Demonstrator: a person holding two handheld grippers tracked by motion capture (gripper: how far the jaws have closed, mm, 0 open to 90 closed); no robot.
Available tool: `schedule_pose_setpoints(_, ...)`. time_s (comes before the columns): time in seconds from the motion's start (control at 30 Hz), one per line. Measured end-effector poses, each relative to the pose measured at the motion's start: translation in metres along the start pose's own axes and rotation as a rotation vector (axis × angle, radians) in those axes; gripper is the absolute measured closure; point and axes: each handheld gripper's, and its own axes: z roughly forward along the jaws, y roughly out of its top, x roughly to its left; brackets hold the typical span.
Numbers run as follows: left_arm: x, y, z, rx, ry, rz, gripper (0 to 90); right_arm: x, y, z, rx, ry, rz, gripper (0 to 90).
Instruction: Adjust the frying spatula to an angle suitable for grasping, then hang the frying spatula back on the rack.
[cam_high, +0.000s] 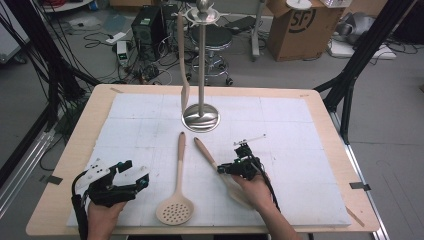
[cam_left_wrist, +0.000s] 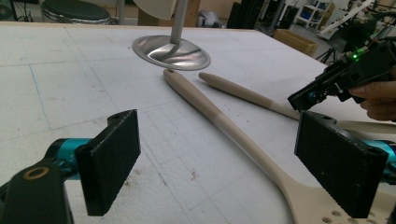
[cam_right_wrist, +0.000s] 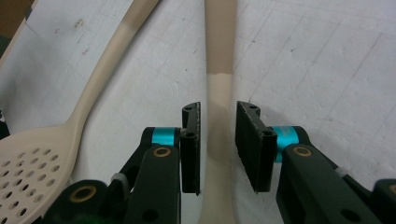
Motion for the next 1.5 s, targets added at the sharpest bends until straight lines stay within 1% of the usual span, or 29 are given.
schedule_pose_setpoints(0.13, -0.001, 0.0, 0.001, 0.002, -0.003, 0.002, 14.9, 0.001, 0.001, 0.003, 0.002, 0.001, 0.01, 67.7)
schedule_pose_setpoints(0.23, 0.0, 0.0, 0.001, 0.001, -0.003, 0.0, 14.9, 0.004, 0.001, 0.008, 0.008, -0.009, -0.007, 67.3)
schedule_pose_setpoints(0.27, 0.0, 0.0, 0.001, 0.001, -0.004, -0.001, 14.9, 0.005, 0.001, 0.01, 0.015, -0.017, -0.018, 67.4)
schedule_pose_setpoints(0.33, -0.001, 0.0, 0.0, 0.004, -0.004, 0.002, 14.9, 0.008, 0.0, 0.011, 0.009, -0.035, -0.036, 67.5)
schedule_pose_setpoints(0.43, -0.001, 0.0, 0.0, 0.002, -0.004, 0.002, 14.9, 0.013, -0.003, 0.013, -0.013, -0.068, -0.071, 67.3)
schedule_pose_setpoints(0.53, -0.001, 0.0, 0.0, -0.001, -0.002, 0.004, 14.9, 0.016, -0.008, 0.015, -0.05, -0.087, -0.095, 67.4)
schedule_pose_setpoints(0.6, -0.002, 0.0, 0.0, 0.003, -0.004, 0.004, 14.9, 0.017, -0.01, 0.015, -0.065, -0.095, -0.106, 69.0)
schedule_pose_setpoints(0.7, -0.002, 0.0, 0.0, 0.003, -0.003, 0.007, 14.9, 0.019, -0.011, 0.017, -0.081, -0.124, -0.127, 73.2)
schedule_pose_setpoints(1.0, -0.002, 0.0, 0.0, 0.005, 0.0, 0.008, 14.9, 0.025, -0.017, 0.02, -0.124, -0.166, -0.191, 73.0)
schedule_pose_setpoints(1.1, -0.002, 0.0, 0.0, 0.001, 0.0, 0.006, 14.9, 0.028, -0.019, 0.021, -0.134, -0.194, -0.22, 76.4)
schedule_pose_setpoints(1.13, -0.002, 0.0, 0.0, 0.002, -0.002, 0.006, 14.9, 0.029, -0.019, 0.021, -0.132, -0.198, -0.228, 77.0)
schedule_pose_setpoints(1.2, -0.001, 0.0, 0.0, 0.002, -0.001, 0.001, 14.9, 0.027, -0.02, 0.02, -0.148, -0.182, -0.226, 77.6)
schedule_pose_setpoints(1.27, 0.0, 0.0, -0.001, 0.0, 0.0, 0.001, 14.9, 0.028, -0.022, 0.018, -0.181, -0.177, -0.243, 77.7)
schedule_pose_setpoints(1.3, 0.0, 0.0, -0.001, 0.002, 0.0, 0.0, 15.0, 0.029, -0.022, 0.016, -0.201, -0.17, -0.239, 77.7)
schedule_pose_setpoints(1.47, 0.0, 0.0, -0.002, -0.001, 0.002, 0.0, 14.9, 0.03, -0.014, -0.002, -0.345, -0.146, -0.25, 77.8)
schedule_pose_setpoints(1.5, 0.0, 0.0, -0.002, -0.002, 0.003, -0.002, 14.9, 0.031, -0.012, -0.006, -0.369, -0.15, -0.254, 77.8)
